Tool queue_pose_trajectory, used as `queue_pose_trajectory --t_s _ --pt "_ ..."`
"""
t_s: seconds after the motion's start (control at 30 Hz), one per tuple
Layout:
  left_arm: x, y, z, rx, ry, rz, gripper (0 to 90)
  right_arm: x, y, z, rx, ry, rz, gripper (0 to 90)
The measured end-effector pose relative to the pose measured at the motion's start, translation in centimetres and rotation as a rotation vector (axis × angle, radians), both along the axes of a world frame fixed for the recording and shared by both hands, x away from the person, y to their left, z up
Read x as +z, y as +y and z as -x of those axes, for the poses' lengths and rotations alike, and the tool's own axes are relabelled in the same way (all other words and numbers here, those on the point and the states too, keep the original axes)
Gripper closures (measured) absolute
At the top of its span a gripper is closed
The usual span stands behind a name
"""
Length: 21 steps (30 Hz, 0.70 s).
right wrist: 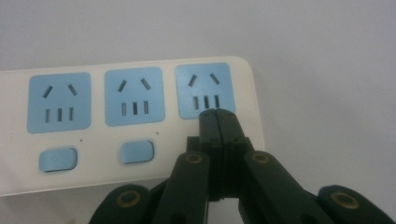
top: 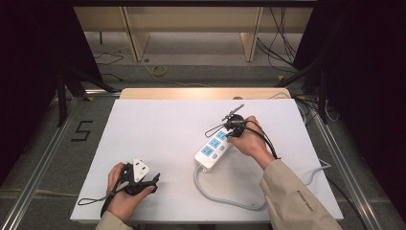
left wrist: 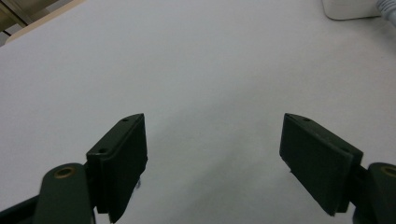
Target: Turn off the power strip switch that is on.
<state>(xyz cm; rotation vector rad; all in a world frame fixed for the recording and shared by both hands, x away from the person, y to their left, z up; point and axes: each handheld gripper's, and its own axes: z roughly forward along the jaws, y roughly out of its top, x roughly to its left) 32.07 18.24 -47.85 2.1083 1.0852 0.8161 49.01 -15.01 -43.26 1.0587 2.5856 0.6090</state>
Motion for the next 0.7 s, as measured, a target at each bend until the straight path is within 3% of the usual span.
queue_pose_trajectory --t_s 0.7 --pt "0.0 -0.1 0.1 -0.003 0.004 -0.002 22.9 0.3 -2.3 1.6 0.015 0.003 -0.050 84.0"
